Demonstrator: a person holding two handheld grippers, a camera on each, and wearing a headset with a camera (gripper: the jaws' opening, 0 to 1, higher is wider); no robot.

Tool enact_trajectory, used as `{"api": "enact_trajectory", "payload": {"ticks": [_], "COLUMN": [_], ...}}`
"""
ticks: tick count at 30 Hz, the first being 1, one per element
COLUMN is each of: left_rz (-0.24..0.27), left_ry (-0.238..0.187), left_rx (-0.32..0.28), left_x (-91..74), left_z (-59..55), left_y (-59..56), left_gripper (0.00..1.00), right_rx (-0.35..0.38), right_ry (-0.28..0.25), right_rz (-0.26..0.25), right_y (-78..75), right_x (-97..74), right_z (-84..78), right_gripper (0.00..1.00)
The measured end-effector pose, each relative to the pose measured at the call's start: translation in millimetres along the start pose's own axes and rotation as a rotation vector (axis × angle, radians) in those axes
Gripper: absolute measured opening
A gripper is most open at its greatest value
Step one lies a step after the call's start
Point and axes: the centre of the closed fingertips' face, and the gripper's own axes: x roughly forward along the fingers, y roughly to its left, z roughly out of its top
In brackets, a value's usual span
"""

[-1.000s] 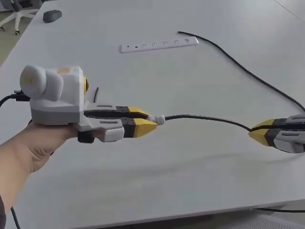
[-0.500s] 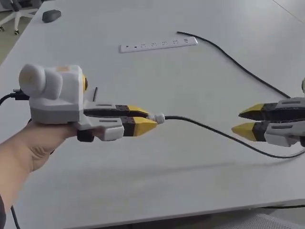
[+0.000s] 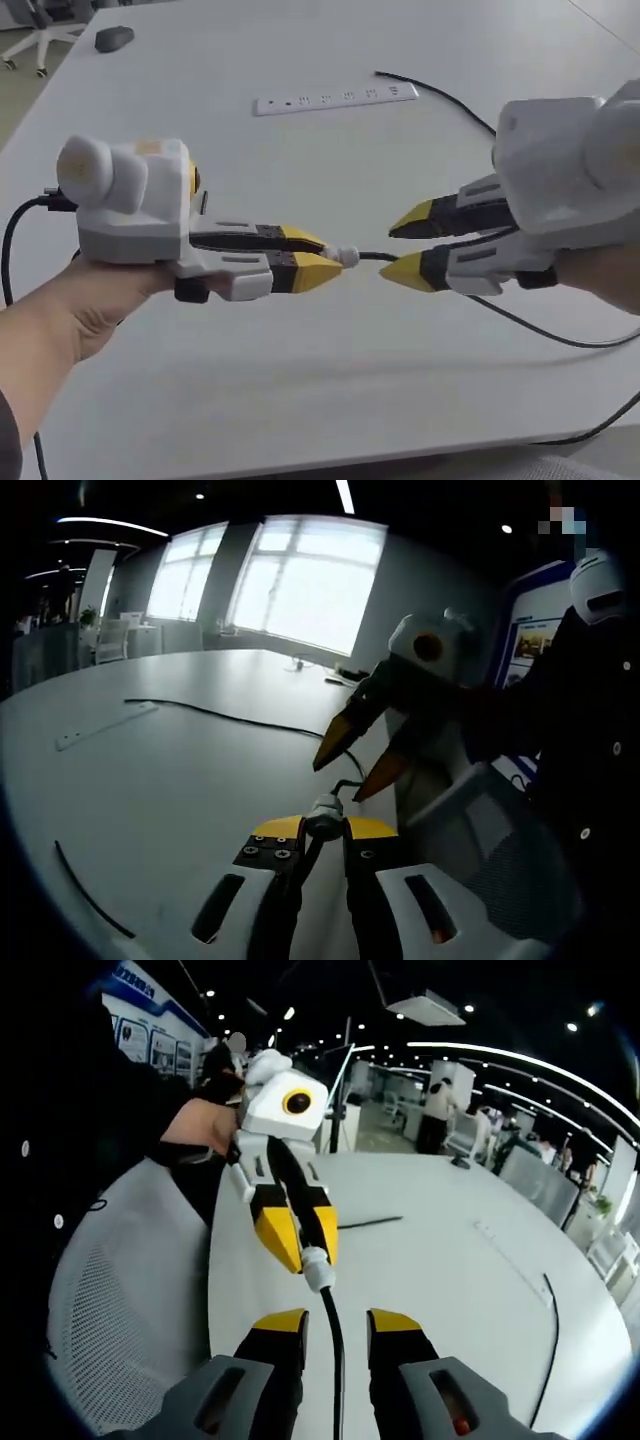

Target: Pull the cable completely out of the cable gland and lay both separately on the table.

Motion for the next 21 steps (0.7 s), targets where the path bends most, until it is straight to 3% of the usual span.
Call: {"api": "enact_trajectory", "payload": {"ticks": [5,11,21], "left_rz": [-0.002,-0.009,-0.003], "left_ry": [0.005,0.012,0.000], "left_rx": [0.005,0.006,0.022], "left_x": [-0.1,-0.1,2.6], "left_z": [-0.1,-2.0,1.7], "left_y": [-0.5,-3.4,-3.6], "left_gripper": [0.15,0.15,0.15], "right_rx": [-0.014,-0.036,-0.020], "right_ry": [0.024,0.034,0.045], "right_rz": [0.050,0.037,-0.008], "right_y": [10.8,8.0,6.4], "right_x": [7.8,7.7,3.3], "right_z": [0.5,-1.8,-3.8], "right_gripper": [0.07,0.01,0.00]}}
